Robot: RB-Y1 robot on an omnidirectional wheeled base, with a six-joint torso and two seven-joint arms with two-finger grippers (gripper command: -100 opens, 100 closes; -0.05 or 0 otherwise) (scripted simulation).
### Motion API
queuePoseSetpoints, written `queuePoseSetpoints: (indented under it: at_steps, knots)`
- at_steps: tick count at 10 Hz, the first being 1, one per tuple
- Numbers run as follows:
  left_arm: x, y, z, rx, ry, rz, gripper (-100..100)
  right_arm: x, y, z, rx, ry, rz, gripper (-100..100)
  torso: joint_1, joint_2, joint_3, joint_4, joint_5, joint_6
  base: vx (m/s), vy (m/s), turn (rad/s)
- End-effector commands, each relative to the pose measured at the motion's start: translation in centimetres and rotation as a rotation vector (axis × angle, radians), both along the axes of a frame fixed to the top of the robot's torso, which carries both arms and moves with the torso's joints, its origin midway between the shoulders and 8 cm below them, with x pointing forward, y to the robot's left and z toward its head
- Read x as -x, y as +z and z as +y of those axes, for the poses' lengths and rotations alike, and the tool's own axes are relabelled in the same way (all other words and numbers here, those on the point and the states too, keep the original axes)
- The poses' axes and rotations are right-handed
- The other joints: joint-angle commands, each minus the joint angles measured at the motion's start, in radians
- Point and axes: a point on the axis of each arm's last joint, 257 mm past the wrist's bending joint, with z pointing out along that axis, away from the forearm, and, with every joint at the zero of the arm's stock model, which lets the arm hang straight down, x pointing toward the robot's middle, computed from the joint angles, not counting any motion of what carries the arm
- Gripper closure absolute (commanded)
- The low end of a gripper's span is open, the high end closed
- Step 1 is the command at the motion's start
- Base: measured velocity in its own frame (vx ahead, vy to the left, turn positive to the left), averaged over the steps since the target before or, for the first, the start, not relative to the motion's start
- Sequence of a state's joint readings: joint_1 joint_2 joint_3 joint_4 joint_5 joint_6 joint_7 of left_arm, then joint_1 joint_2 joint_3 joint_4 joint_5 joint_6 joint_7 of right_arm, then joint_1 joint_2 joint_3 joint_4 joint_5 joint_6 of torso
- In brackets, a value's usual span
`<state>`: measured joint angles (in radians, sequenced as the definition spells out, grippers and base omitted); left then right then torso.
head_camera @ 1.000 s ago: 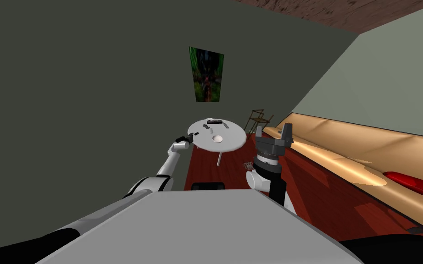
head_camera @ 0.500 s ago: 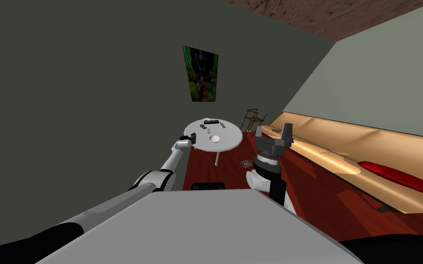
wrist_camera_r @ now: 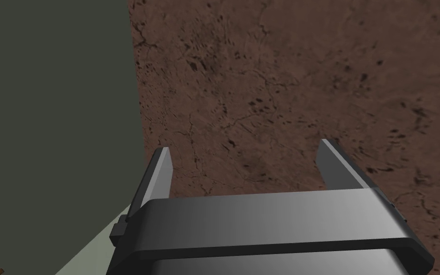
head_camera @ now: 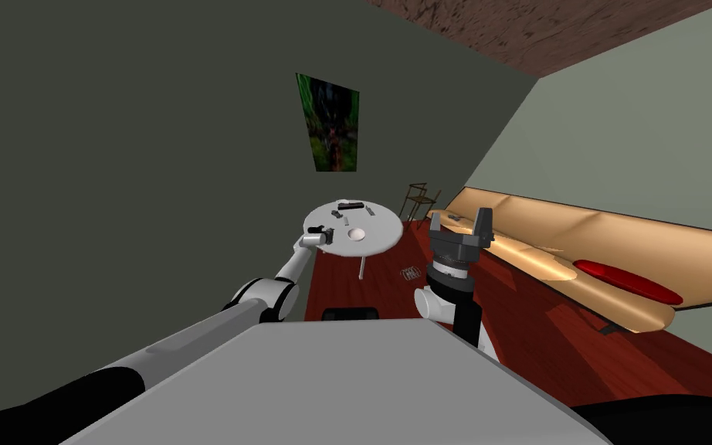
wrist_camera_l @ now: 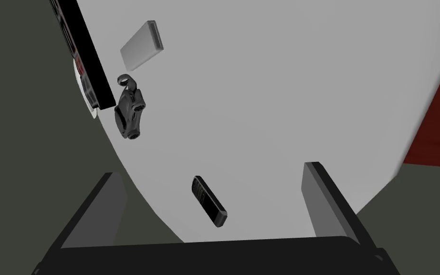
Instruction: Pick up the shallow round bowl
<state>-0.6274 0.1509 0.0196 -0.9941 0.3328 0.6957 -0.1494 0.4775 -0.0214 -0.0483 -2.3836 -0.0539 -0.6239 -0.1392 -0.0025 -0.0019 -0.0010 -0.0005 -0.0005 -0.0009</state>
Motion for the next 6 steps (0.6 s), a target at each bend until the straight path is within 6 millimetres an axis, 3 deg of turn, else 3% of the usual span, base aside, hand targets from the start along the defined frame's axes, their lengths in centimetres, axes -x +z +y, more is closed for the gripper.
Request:
queuePoseSetpoints:
  at_steps: [1,4,6]
  knots:
    - [0.3,-0.8,-1.2,-0.009,-0.026,0.053,-100,0.0,0.0,0.0,0.000,0.000,0.000,0,0.000,0.000,0.000,0.000,0.000,0.000,0.038,-0.024,-0.159]
    - [1.3,-2.7,-1.7,-0.022,-0.040,0.127,-100,0.0,0.0,0.0,0.000,0.000,0.000,0,0.000,0.000,0.000,0.000,0.000,0.000,0.035,-0.026,-0.105]
    - [2.2,-3.8,-2.7,-0.047,-0.070,0.212,-100,0.0,0.0,0.0,0.000,0.000,0.000,0,-0.001,-0.001,0.000,0.000,0.000,0.001,0.063,-0.039,-0.239]
